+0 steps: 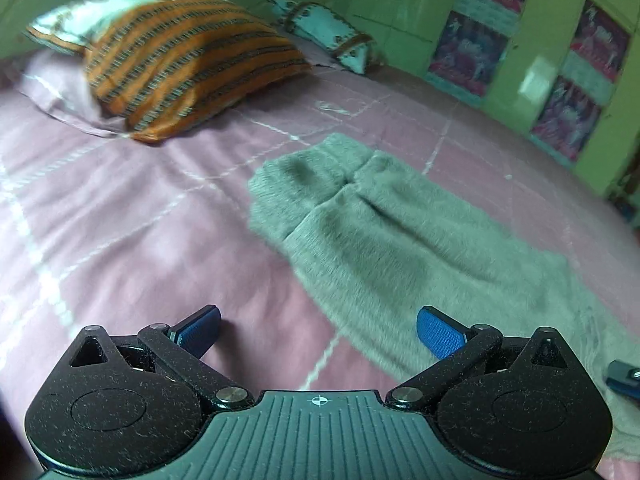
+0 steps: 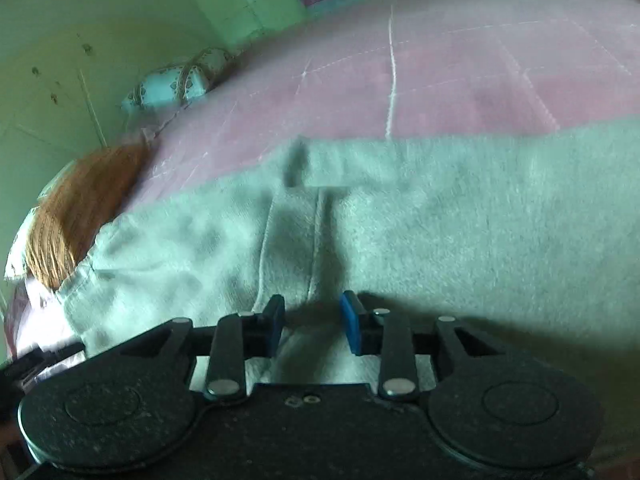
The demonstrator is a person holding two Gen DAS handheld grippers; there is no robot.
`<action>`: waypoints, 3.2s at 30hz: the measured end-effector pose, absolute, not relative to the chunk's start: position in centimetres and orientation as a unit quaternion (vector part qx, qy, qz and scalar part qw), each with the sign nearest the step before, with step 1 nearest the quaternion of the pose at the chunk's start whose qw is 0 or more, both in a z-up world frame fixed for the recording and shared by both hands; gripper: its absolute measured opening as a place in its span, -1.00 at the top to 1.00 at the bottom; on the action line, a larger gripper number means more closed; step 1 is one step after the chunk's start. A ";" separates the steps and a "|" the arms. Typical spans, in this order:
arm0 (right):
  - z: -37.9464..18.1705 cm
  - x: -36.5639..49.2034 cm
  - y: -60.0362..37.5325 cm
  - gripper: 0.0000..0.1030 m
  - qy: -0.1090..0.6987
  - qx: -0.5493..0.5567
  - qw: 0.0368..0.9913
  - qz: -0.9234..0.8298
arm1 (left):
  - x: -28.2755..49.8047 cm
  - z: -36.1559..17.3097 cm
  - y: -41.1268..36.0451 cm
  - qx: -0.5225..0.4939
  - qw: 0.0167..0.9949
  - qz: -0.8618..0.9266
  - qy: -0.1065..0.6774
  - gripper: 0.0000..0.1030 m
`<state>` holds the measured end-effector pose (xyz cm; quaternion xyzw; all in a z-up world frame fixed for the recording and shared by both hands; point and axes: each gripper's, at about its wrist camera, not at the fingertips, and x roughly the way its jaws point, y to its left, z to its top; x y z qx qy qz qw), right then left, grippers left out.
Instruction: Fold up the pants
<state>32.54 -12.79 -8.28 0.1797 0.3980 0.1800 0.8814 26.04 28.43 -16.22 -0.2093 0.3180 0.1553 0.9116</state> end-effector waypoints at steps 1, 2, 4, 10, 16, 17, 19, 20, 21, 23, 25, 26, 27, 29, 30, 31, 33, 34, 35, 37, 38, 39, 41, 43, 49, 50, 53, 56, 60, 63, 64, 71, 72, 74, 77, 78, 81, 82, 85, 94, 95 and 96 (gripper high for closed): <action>-7.5 31.7 -13.3 0.51 0.372 0.188 0.889 0.189 | 26.5 -16.6 29.3 -0.223 0.914 0.138 0.310 -1.00; -7.1 30.6 -13.8 0.47 0.354 0.193 0.894 0.193 | 27.0 -16.9 30.2 -0.241 0.915 0.116 0.303 -1.00; -6.6 29.1 -14.6 0.28 0.338 0.188 0.902 0.190 | 28.3 -18.0 32.3 -0.289 0.909 0.065 0.293 -1.00; -6.2 27.4 -15.9 0.24 0.326 0.207 0.905 0.179 | 31.1 -20.3 36.7 -0.411 0.880 -0.017 0.240 -0.35; -5.4 27.0 -14.0 0.23 0.337 0.170 0.907 0.184 | 28.7 -18.2 35.9 -0.388 0.902 0.004 0.189 0.40; -5.5 26.9 -13.0 0.22 0.336 0.149 0.910 0.192 | 28.7 -18.4 36.1 -0.395 0.898 0.006 0.196 0.39; -7.4 27.6 -10.8 0.28 0.380 0.082 0.903 0.184 | 29.4 -19.3 36.4 -0.385 0.891 0.021 0.240 0.36; -8.5 27.9 -9.9 0.26 0.389 0.061 0.903 0.173 | 29.8 -19.8 36.6 -0.379 0.888 0.029 0.259 0.35; -8.6 28.1 -9.6 0.26 0.384 0.061 0.907 0.164 | 29.7 -20.0 36.8 -0.382 0.886 0.027 0.261 0.35; -7.4 28.7 -9.4 0.27 0.400 0.072 0.901 0.152 | 29.5 -19.1 36.4 -0.375 0.894 0.021 0.245 0.35; -5.6 27.6 -11.0 0.24 0.365 0.107 0.911 0.161 | 29.4 -17.4 35.7 -0.354 0.905 0.022 0.234 0.35; -4.7 26.6 -12.3 0.05 0.336 0.124 0.919 0.164 | 29.6 -16.4 35.0 -0.342 0.911 0.021 0.228 0.35; -4.3 26.0 -13.6 -0.26 0.322 0.135 0.924 0.157 | 29.8 -15.3 34.3 -0.332 0.917 0.019 0.222 0.35; -3.9 24.8 -16.6 -0.38 0.312 0.167 0.926 0.135 | 30.1 -12.8 32.3 -0.306 0.929 0.012 0.209 0.35; -3.8 24.2 -18.4 -0.36 0.308 0.191 0.924 0.123 | 30.3 -11.3 30.7 -0.290 0.936 0.002 0.201 0.35; -3.8 23.7 -19.9 -0.35 0.304 0.213 0.922 0.114 | 30.7 -10.0 29.4 -0.276 0.941 -0.007 0.195 0.35; -3.9 22.6 -23.3 -0.31 0.292 0.255 0.917 0.090 | 31.2 -6.9 25.3 -0.229 0.956 -0.031 0.183 0.35; -4.0 22.3 -24.6 -0.31 0.288 0.272 0.915 0.081 | 31.8 -5.7 22.5 -0.198 0.963 -0.043 0.179 0.35; -4.3 22.0 -26.3 -0.31 0.284 0.297 0.909 0.070 | 32.2 -4.9 20.1 -0.175 0.967 -0.056 0.178 0.35; -4.7 21.5 -29.1 -0.29 0.276 0.330 0.901 0.054 | 33.3 -3.4 14.8 -0.126 0.971 -0.090 0.184 0.35; -4.9 21.2 -30.6 -0.29 0.272 0.344 0.897 0.046 | 34.0 -3.1 11.4 -0.100 0.971 -0.109 0.188 0.35; -5.2 20.9 -31.8 -0.29 0.269 0.355 0.895 0.039 | 34.5 -2.7 8.9 -0.085 0.970 -0.125 0.192 0.34; -5.7 20.2 -34.7 -0.29 0.259 0.375 0.890 0.022 | 35.3 -2.8 2.3 -0.058 0.962 -0.177 0.200 0.34; -6.0 19.5 -37.0 -0.30 0.251 0.389 0.886 0.008 | 34.9 -3.5 -3.7 -0.046 0.948 -0.231 0.217 0.20; -7.4 18.6 -42.5 -0.33 0.245 0.432 0.868 -0.014 | 33.1 -6.3 -8.3 -0.058 0.941 -0.207 0.263 -0.71; -7.6 18.7 -42.5 -0.33 0.242 0.436 0.867 -0.003 | 32.7 -6.1 -6.8 -0.078 0.940 -0.202 0.262 -0.71; -8.3 19.2 -41.6 -0.33 0.245 0.457 0.854 0.043 | 30.5 -5.7 -1.7 -0.097 0.949 -0.169 0.248 -0.71; -8.9 20.7 -38.8 -0.31 0.263 0.479 0.830 0.110 | 27.8 -5.8 3.8 -0.100 0.957 -0.118 0.246 -0.71; -9.8 23.0 -35.0 -0.30 0.293 0.485 0.812 0.138 | 25.9 -8.7 9.1 -0.092 0.953 -0.085 0.277 -0.71; -10.7 24.2 -33.0 -0.29 0.326 0.475 0.809 0.118 | 25.1 -10.5 10.3 -0.087 0.948 -0.079 0.296 -0.71; -10.9 24.2 -32.7 -0.29 0.323 0.477 0.809 0.118 | 24.9 -11.0 10.6 -0.083 0.946 -0.079 0.302 -0.71; -11.0 26.2 -31.2 -0.24 0.328 0.465 0.816 0.101 | 26.5 -13.6 10.1 -0.083 0.939 -0.075 0.326 -0.71; -10.9 26.5 -30.8 -0.24 0.332 0.457 0.819 0.097 | 26.6 -13.6 10.1 -0.079 0.938 -0.072 0.329 -0.71; -10.5 26.9 -30.2 -0.24 0.335 0.438 0.829 0.091 | 27.4 -14.0 9.9 -0.063 0.936 -0.063 0.341 -0.71; -10.7 27.0 -29.8 -0.25 0.342 0.417 0.838 0.082 | 27.8 -14.1 9.5 -0.059 0.937 -0.066 0.337 -0.71; -10.7 27.2 -29.6 -0.26 0.345 0.410 0.840 0.081 | 28.0 -14.0 9.3 -0.060 0.939 -0.067 0.333 -0.70; -10.3 28.0 -28.8 0.11 0.356 0.385 0.849 0.066 | 28.8 -14.4 9.3 -0.064 0.942 -0.031 0.329 -0.70; -9.9 28.4 -28.6 0.37 0.363 0.379 0.849 0.066 | 29.0 -14.6 9.6 -0.072 0.942 -0.015 0.327 -0.71; -5.3 27.1 -28.1 0.45 0.293 0.363 0.876 0.123 | 28.0 -14.4 10.4 -0.113 0.948 0.004 0.297 -0.71; -12.4 25.1 -32.2 0.47 0.353 0.424 0.831 0.072 | 27.5 -15.3 10.0 -0.137 0.941 0.008 0.309 -0.71; -11.9 24.5 -32.1 0.45 0.333 0.414 0.843 0.082 | 27.4 -15.2 9.9 -0.132 0.941 0.007 0.311 -0.71; -11.5 24.2 -31.7 0.43 0.332 0.399 0.851 0.081 | 27.5 -15.2 9.9 -0.133 0.941 0.009 0.312 -0.71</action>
